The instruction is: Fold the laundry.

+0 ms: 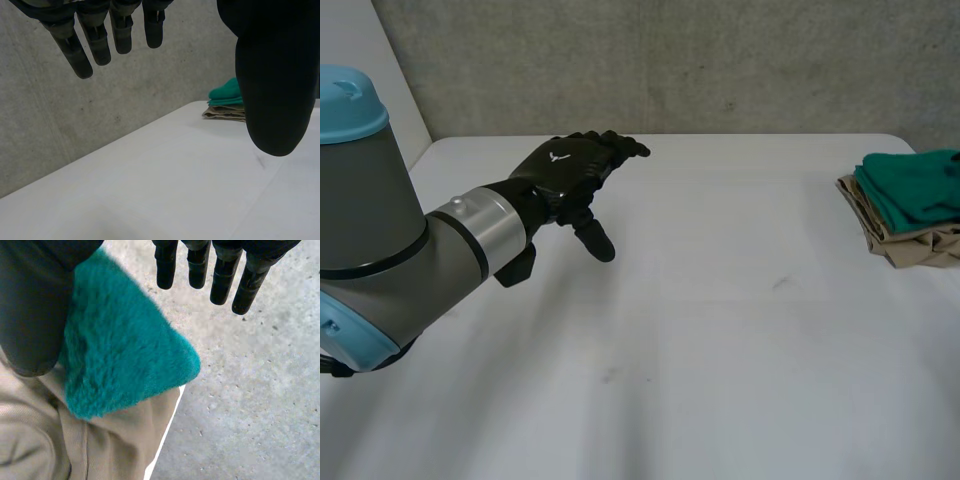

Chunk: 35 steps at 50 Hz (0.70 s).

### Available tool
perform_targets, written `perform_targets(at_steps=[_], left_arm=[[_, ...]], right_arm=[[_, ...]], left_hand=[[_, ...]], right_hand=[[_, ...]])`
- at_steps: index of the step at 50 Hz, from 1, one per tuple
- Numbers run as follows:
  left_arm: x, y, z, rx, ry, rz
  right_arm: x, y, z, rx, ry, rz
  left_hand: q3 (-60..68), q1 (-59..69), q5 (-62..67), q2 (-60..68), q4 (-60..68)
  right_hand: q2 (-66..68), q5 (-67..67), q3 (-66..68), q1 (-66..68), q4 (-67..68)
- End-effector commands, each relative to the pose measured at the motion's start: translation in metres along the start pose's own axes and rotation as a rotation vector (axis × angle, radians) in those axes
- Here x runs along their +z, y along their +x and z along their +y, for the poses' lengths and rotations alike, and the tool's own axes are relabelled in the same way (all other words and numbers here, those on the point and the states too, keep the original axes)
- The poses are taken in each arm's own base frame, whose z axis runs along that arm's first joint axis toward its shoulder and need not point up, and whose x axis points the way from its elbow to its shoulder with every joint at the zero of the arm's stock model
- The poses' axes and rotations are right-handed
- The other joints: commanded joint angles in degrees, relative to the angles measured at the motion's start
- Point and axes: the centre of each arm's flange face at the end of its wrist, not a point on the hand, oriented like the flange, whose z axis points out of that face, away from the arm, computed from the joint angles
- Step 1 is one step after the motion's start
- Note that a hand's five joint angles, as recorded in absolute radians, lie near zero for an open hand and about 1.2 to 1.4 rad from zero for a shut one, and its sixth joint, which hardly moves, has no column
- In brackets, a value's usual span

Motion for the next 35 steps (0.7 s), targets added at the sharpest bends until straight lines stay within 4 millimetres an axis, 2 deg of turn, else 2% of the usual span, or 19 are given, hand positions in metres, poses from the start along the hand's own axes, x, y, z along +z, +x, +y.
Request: perform_targets(at_steps=[1,5,6,8,9,11,12,13,16,17,20,21,24,25,27,28,31,35], left_arm=[[-0.002,-0.006,-0.005,0.003,0.014,-0.030],[-0.003,-0.013,-0.012,0.005,0.032,-0.072],[-0.006,-0.016,-0.016,0.003,0.045,-0.093],[-0.008,-0.018,-0.021,0.004,0.063,-0.114],[-0.009,-0.019,-0.024,0.002,0.074,-0.123],[-0.011,-0.022,-0.031,0.003,0.109,-0.156],[-0.012,-0.024,-0.034,0.004,0.121,-0.170],[-0.013,-0.026,-0.036,0.006,0.133,-0.186],[-0.019,-0.033,-0.047,0.012,0.177,-0.248],[-0.020,-0.034,-0.049,0.013,0.185,-0.265],[-0.027,-0.041,-0.059,0.015,0.218,-0.324],[-0.028,-0.043,-0.060,0.016,0.222,-0.338],[-0.031,-0.051,-0.062,0.019,0.229,-0.373],[-0.031,-0.053,-0.062,0.018,0.229,-0.380],[-0.032,-0.058,-0.060,0.015,0.216,-0.395],[-0.032,-0.060,-0.059,0.015,0.211,-0.399],[-0.033,-0.063,-0.048,0.008,0.176,-0.409],[-0.033,-0.063,-0.037,0.004,0.147,-0.409]], right_arm=[[-0.018,0.014,-0.048,-0.015,-0.017,0.063],[-0.030,0.047,-0.079,-0.068,-0.063,0.294],[-0.038,0.063,-0.098,-0.100,-0.079,0.419],[-0.049,0.078,-0.123,-0.133,-0.070,0.522],[-0.058,0.084,-0.148,-0.158,-0.053,0.604],[-0.061,0.076,-0.175,-0.156,-0.009,0.627],[-0.061,0.064,-0.190,-0.148,0.025,0.610],[-0.059,0.034,-0.219,-0.117,0.097,0.552],[-0.061,-0.009,-0.251,-0.031,0.176,0.463],[-0.067,-0.035,-0.265,0.038,0.206,0.400],[-0.087,-0.069,-0.287,0.146,0.240,0.310],[-0.102,-0.087,-0.297,0.205,0.254,0.260],[-0.121,-0.117,-0.297,0.288,0.236,0.177],[-0.131,-0.138,-0.293,0.320,0.221,0.126],[-0.138,-0.160,-0.288,0.347,0.211,0.074],[-0.145,-0.183,-0.281,0.355,0.197,0.025],[-0.156,-0.215,-0.268,0.346,0.179,-0.035],[-0.158,-0.227,-0.259,0.295,0.153,-0.033]], left_hand=[[0.3,1.3,-0.5,0.6,0.6],[-0.1,1.0,-0.8,0.3,0.2],[-0.2,0.8,-1.0,0.1,0.1],[-0.4,0.7,-1.2,-0.1,-0.1],[-0.4,0.7,-1.2,-0.1,-0.1],[-0.4,0.7,-1.2,-0.1,-0.1],[-0.4,0.7,-1.2,-0.1,-0.1],[-0.6,0.5,-1.3,-0.2,-0.3],[-0.7,0.3,-1.5,-0.4,-0.4],[-0.8,0.3,-1.5,-0.4,-0.4],[-1.8,-0.7,-2.5,-1.4,-1.4],[-1.8,-0.7,-2.5,-1.4,-1.4],[-1.8,-0.7,-2.5,-1.4,-1.4],[-1.8,-0.7,-2.5,-1.4,-1.4],[-1.8,-0.7,-2.5,-1.4,-1.4],[-1.8,-0.7,-2.5,-1.4,-1.4],[-1.8,-0.7,-2.5,-1.4,-1.4],[-1.8,-0.7,-2.5,-1.4,-1.4]], right_hand=[[-2.5,-3.9,-2.3,-1.6,-3.3],[-2.5,-3.9,-2.3,-1.6,-3.3],[-2.5,-3.9,-2.3,-1.6,-3.3],[-2.5,-3.9,-2.3,-1.6,-3.3],[-2.5,-3.9,-2.3,-1.6,-3.3],[-2.5,-3.9,-2.3,-1.6,-3.3],[-2.5,-3.9,-2.3,-1.6,-3.3],[-2.5,-3.9,-2.3,-1.6,-3.3],[-2.5,-3.9,-2.3,-1.6,-3.3],[-2.5,-3.9,-2.3,-1.6,-3.3],[-2.5,-3.9,-2.3,-1.6,-3.3],[-2.5,-3.9,-2.3,-1.6,-3.3],[-2.5,-3.9,-2.3,-1.6,-3.3],[-2.5,-3.9,-2.3,-1.6,-3.3],[-2.5,-3.9,-2.3,-1.6,-3.3],[-2.5,-3.9,-2.3,-1.6,-3.3],[-2.5,-3.9,-2.3,-1.6,-3.3],[-2.5,-3.9,-2.3,-1.6,-3.3]])
